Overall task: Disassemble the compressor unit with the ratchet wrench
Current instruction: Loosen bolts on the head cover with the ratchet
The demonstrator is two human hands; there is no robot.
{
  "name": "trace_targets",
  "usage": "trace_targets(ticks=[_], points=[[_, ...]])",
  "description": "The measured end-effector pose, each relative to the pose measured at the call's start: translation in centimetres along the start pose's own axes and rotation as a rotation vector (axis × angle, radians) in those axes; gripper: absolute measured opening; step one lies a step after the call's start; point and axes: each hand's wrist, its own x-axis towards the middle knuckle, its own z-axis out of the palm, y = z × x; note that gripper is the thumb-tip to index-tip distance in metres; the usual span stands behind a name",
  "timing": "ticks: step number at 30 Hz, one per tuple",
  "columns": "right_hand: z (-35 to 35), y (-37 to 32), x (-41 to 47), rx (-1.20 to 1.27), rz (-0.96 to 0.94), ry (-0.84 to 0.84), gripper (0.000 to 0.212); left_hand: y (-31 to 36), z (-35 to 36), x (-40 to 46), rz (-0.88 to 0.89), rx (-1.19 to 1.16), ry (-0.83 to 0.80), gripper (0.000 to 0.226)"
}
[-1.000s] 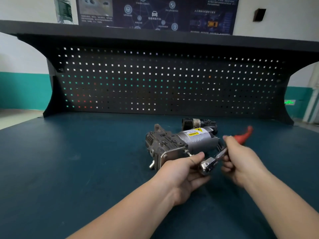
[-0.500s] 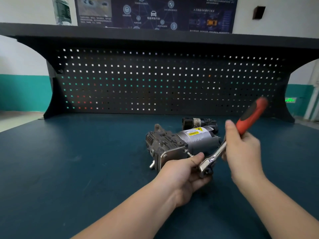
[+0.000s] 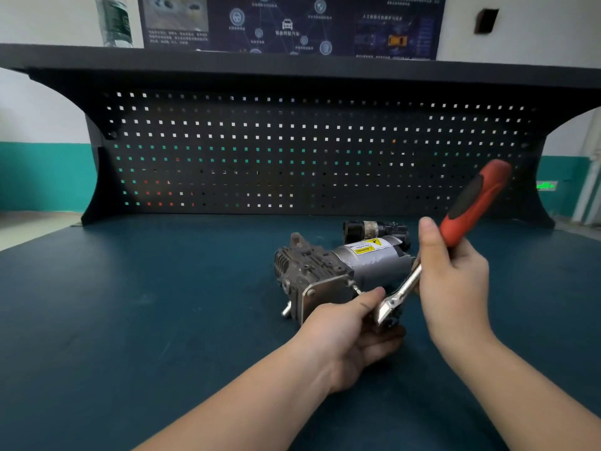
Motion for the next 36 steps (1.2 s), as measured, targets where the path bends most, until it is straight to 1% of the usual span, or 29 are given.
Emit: trace_targets(ticks=[2, 3, 4, 5, 6, 7, 9, 11, 12, 13, 14, 15, 16, 17, 18, 20, 21, 22, 23, 24, 26, 28, 29, 30, 31, 32, 33, 34, 36], points=[[-0.2, 1.2, 0.8, 0.037, 0.387, 0.083, 0.036, 0.0, 0.2, -0.1, -0.005, -0.012, -0.022, 0.019], [-0.3, 1.9, 1.0, 0.078, 0.619, 0.080, 0.037, 0.1, 0.3, -0.1, -0.008, -0.017, -0.039, 0.021], [-0.3, 2.5, 1.0, 0.148, 0.804, 0.053, 0.040, 0.1, 0.5, -0.2, -0.008, -0.014, -0.056, 0.024], [-0.4, 2.9, 0.9, 0.207, 0.914, 0.031, 0.042, 0.2, 0.6, -0.1, -0.007, -0.007, -0.066, 0.027], [-0.4, 2.9, 0.9, 0.218, 0.935, 0.031, 0.043, 0.2, 0.6, -0.1, -0.008, -0.002, -0.065, 0.029], [-0.4, 2.8, 0.9, 0.183, 0.872, 0.050, 0.042, 0.2, 0.6, -0.1, -0.009, -0.002, -0.055, 0.029], [-0.3, 2.1, 1.2, 0.119, 0.546, 0.101, 0.038, 0.2, 0.4, -0.2, -0.007, 0.011, -0.029, 0.026], [-0.3, 0.6, 0.8, 0.063, 0.129, 0.025, 0.038, 0.2, 0.2, -0.3, -0.003, 0.035, -0.020, 0.025], [-0.2, -0.2, 0.3, 0.046, -0.032, -0.043, 0.035, 0.2, 0.1, -0.3, -0.004, 0.036, -0.019, 0.024], [-0.2, -0.6, -0.2, 0.044, -0.125, -0.102, 0.030, 0.2, 0.0, -0.3, -0.006, 0.028, -0.019, 0.022], [-0.1, -0.6, -0.4, 0.038, -0.159, -0.121, 0.029, 0.2, 0.0, -0.3, -0.008, 0.018, -0.017, 0.020], [-0.1, -0.6, -0.3, 0.023, -0.136, -0.103, 0.031, 0.1, 0.1, -0.3, -0.010, 0.007, -0.016, 0.018], [-0.1, -0.4, 0.0, 0.002, -0.061, -0.065, 0.035, 0.1, 0.1, -0.3, -0.011, 0.001, -0.018, 0.018], [-0.2, 0.1, 0.4, -0.013, 0.076, -0.017, 0.039, 0.1, 0.2, -0.3, -0.011, 0.000, -0.022, 0.018], [-0.4, 0.8, 1.0, -0.020, 0.264, 0.018, 0.040, 0.1, 0.3, -0.3, -0.013, 0.000, -0.030, 0.020], [-0.7, 2.2, 1.6, 0.051, 0.702, 0.006, 0.040, 0.2, 0.5, -0.3, -0.018, -0.001, -0.059, 0.025], [-0.8, 2.7, 1.6, 0.125, 0.853, -0.023, 0.040, 0.3, 0.5, -0.3, -0.022, 0.006, -0.079, 0.027], [-0.7, 3.0, 1.6, 0.173, 0.918, -0.035, 0.041, 0.3, 0.6, -0.2, -0.027, 0.015, -0.092, 0.029], [-0.7, 3.0, 1.5, 0.171, 0.889, -0.019, 0.040, 0.3, 0.6, -0.2, -0.032, 0.019, -0.086, 0.029], [-0.7, 2.8, 1.6, 0.142, 0.764, 0.016, 0.038, 0.3, 0.5, -0.2, -0.035, 0.022, -0.065, 0.029], [-0.6, 1.6, 1.5, 0.067, 0.369, 0.056, 0.037, 0.2, 0.4, -0.3, -0.039, 0.054, -0.028, 0.030], [-0.5, 0.0, 0.7, -0.012, -0.042, -0.027, 0.037, 0.2, 0.1, -0.4, -0.042, 0.081, -0.015, 0.032], [-0.4, -0.6, 0.1, -0.047, -0.181, -0.086, 0.034, 0.2, 0.0, -0.4, -0.041, 0.077, -0.011, 0.030], [-0.3, -0.9, -0.5, -0.062, -0.262, -0.129, 0.031, 0.1, -0.1, -0.4, -0.041, 0.064, -0.007, 0.028], [-0.3, -1.0, -0.9, -0.066, -0.286, -0.141, 0.030, 0.1, -0.1, -0.4, -0.042, 0.051, -0.008, 0.025], [-0.2, -1.0, -0.9, -0.071, -0.260, -0.127, 0.031, 0.1, -0.1, -0.4, -0.044, 0.044, -0.015, 0.023], [-0.2, -0.8, -0.5, -0.075, -0.182, -0.093, 0.033, 0.0, -0.1, -0.5, -0.045, 0.039, -0.025, 0.023], [-0.2, -0.4, 0.0, -0.060, -0.049, -0.050, 0.036, 0.0, 0.1, -0.5, -0.046, 0.033, -0.034, 0.024], [-0.6, 0.8, 1.3, 0.027, 0.353, 0.019, 0.036, 0.0, 0.4, -0.5, -0.044, 0.011, -0.047, 0.027]])
